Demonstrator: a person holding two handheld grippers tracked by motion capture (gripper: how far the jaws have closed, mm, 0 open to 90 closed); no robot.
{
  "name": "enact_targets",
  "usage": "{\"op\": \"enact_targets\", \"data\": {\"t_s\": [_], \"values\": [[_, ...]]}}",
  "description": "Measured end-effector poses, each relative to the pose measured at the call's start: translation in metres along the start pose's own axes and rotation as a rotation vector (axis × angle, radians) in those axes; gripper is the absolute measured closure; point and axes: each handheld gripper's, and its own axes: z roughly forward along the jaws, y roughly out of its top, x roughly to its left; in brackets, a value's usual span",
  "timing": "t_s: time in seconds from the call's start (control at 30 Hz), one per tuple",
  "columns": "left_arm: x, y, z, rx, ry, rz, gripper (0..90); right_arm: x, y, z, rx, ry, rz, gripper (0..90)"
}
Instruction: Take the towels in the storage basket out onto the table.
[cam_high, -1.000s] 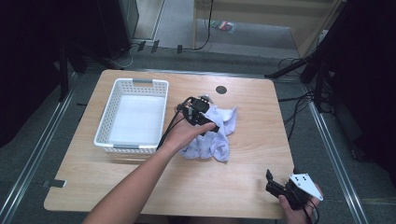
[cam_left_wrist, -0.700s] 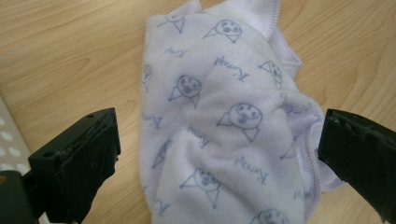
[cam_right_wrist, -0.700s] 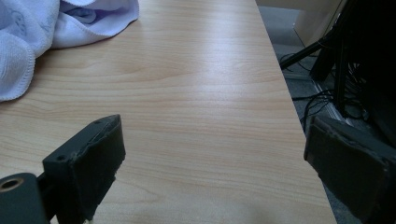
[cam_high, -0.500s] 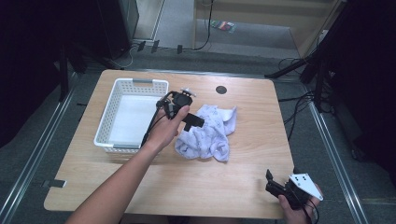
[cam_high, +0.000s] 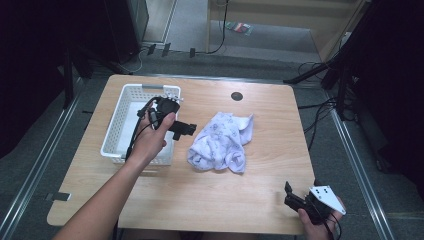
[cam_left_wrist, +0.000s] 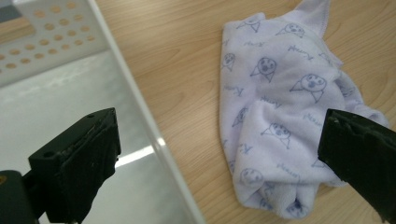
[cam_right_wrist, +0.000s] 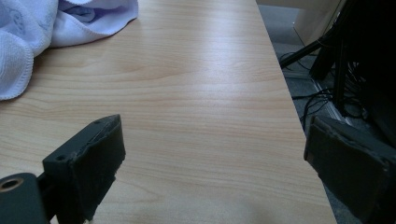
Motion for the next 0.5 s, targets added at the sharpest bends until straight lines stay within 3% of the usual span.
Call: {"op": "enact_targets", "data": {"t_s": [0.17, 0.37, 0.5], "values": [[0.019, -0.016, -0.016, -0.024, 0.019, -0.026, 0.2, 0.000, 0.000, 0.000, 0.002, 0.000, 0.000, 5.3], [0.031, -0.038, -0.032, -0.058, 0.053, -0.044, 0.2, 0.000, 0.000, 0.000, 0.003, -0.001, 0.001, 5.3], [0.041, -0.056, -0.038, -0.088, 0.098, -0.048, 0.2, 0.000, 0.000, 0.000, 0.004, -0.001, 0.002, 5.3]]}}
